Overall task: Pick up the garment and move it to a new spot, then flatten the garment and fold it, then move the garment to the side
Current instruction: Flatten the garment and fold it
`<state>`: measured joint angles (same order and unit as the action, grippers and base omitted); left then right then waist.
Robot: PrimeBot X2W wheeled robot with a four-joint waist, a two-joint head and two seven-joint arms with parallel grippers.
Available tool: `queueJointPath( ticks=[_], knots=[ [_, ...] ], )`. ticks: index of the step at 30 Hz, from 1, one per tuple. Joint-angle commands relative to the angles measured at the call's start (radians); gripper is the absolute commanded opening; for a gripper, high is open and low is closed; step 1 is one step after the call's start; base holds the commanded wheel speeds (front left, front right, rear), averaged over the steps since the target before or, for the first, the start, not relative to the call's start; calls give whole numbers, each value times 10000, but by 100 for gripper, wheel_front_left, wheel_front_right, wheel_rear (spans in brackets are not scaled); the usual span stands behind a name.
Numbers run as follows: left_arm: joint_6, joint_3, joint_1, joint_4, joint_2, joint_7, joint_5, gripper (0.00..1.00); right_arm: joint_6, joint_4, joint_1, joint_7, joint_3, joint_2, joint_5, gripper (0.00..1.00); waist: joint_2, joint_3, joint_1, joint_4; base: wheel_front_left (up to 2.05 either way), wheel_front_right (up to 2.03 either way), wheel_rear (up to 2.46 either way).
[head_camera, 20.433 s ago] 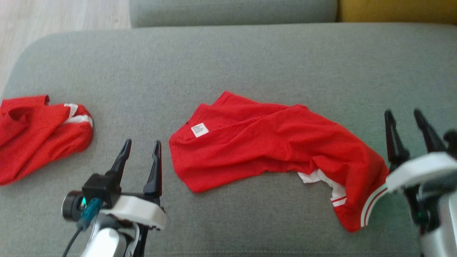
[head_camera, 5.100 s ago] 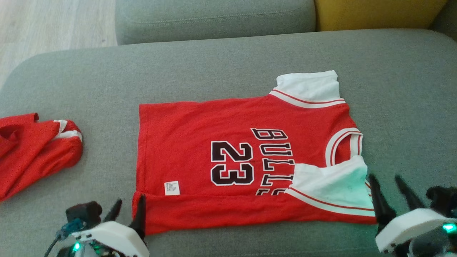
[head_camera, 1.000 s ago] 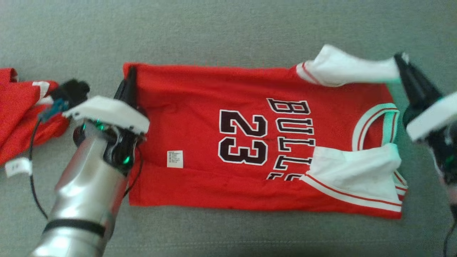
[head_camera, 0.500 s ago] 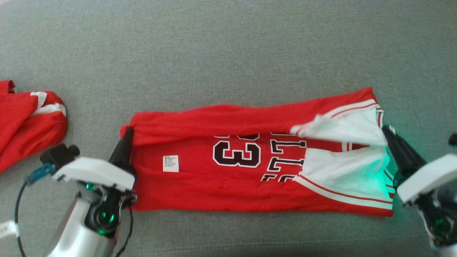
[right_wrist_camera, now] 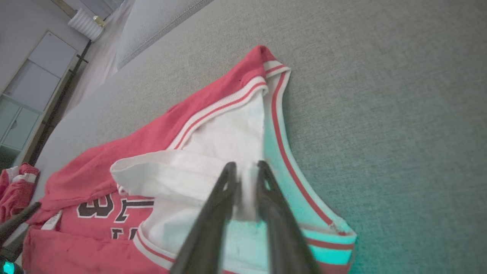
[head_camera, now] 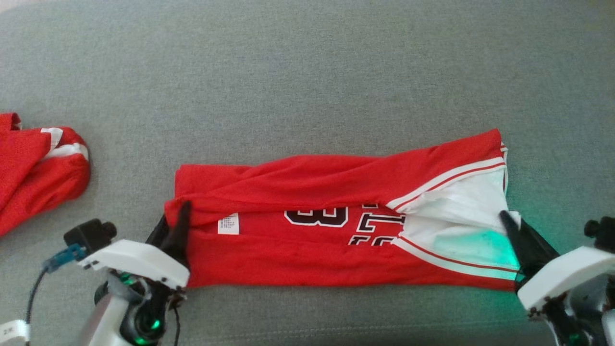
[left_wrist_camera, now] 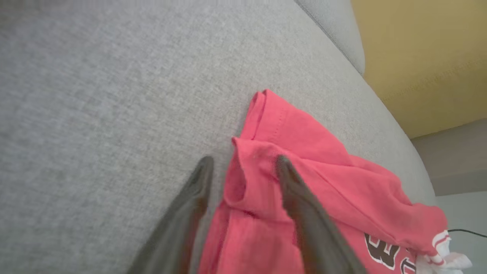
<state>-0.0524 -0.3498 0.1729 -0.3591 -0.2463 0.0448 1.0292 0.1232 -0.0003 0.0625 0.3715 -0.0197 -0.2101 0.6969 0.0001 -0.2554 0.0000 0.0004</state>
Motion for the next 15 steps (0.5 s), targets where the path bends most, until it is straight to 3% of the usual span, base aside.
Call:
queueJointPath(
  ticks=[1,8,15],
  knots=[
    [-254,146,49,80,-347,248,-401,100,75,-310,126,34,96,-123,-284,100,-1,33,0,-5,0,0,0],
    [-1166,-261,-237,201,-551,1754,-2159,100,75,-665,683,-480,309,-101,-1557,100,-1,316,0,-32,0,0,0],
    [-1963,-78,-630,1294,-620,2142,-3582,100,75,-1702,808,-1708,201,229,-2854,100,-1,680,0,-83,0,0,0]
  ],
)
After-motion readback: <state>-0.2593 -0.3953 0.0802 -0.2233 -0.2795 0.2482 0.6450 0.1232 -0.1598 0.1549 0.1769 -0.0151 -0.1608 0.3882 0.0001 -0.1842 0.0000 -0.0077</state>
